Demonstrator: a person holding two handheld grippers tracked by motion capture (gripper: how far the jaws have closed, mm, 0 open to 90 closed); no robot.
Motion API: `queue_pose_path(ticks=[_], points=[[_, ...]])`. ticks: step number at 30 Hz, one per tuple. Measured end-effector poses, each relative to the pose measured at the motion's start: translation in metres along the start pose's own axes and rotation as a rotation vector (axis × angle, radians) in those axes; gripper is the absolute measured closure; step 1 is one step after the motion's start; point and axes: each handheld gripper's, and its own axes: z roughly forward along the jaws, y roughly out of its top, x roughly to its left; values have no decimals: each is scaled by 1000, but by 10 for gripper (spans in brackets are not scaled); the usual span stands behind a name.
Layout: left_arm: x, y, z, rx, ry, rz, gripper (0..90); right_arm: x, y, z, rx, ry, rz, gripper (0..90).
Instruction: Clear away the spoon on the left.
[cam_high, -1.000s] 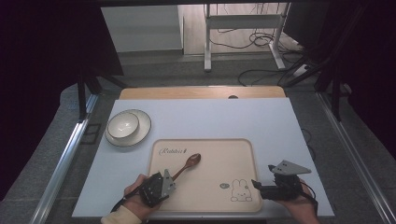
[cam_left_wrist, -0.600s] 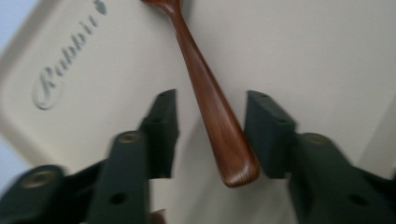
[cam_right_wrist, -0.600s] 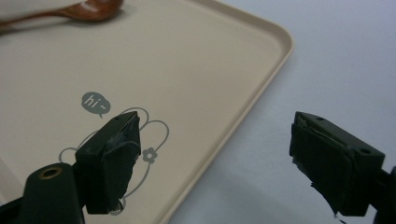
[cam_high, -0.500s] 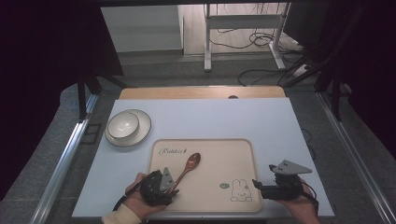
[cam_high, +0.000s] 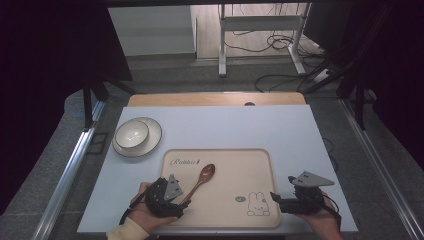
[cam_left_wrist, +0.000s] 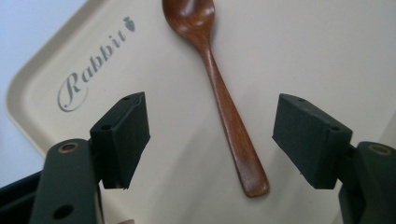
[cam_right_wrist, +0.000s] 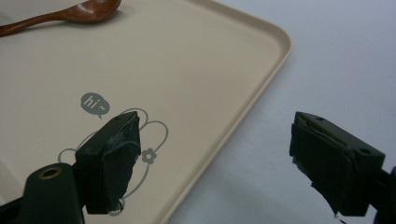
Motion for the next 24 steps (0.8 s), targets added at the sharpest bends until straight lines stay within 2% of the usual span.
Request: queue_pose_path(ticks=[4,8,16,24], points=[[5,1,-6,-21,26,-12,255,0,0,0,-1,0,2,163],[12,0,-13,-49,74,-36,247,-1,0,0,0,0,8,163],[35,-8,-30,-97,138,-127,247,-5,-2,1,-1,-2,22,162],[51,-24,-36,-87,183,-180,248,-8,-4,-5,-15,-7,28,162]])
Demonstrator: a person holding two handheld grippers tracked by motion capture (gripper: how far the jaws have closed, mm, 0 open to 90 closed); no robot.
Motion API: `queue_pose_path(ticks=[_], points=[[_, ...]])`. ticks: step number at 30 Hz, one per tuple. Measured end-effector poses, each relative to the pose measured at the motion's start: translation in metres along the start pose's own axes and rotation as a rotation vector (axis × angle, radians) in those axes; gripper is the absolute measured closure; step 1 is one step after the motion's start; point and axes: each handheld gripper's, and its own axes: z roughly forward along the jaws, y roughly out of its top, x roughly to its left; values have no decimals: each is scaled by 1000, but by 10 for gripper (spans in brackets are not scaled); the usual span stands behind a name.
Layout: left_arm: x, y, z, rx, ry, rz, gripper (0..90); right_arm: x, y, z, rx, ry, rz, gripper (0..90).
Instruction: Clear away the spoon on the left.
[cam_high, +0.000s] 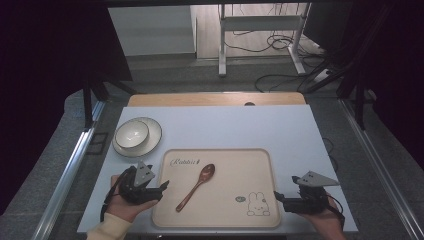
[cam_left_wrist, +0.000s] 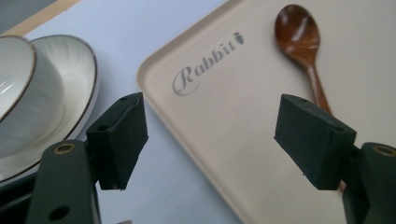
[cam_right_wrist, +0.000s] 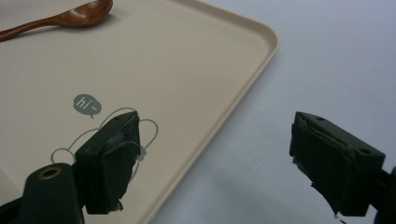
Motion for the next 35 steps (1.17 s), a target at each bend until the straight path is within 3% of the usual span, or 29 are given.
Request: queue_pose_path(ticks=[6,10,15,35], points=[[10,-9,-4,-8,25,-16,249,-3,-3,-6,-4,-18,0,162],[10,-14,-3,-15,15,-31,250,-4,-4,-10,-10,-44,7,162],[5,-13,-1,-3,-9,20,248,-5,-4,-7,1,-65,8,162],[0,-10,5,20,-33,17,234,-11,-3,0,2,-59,18,160]])
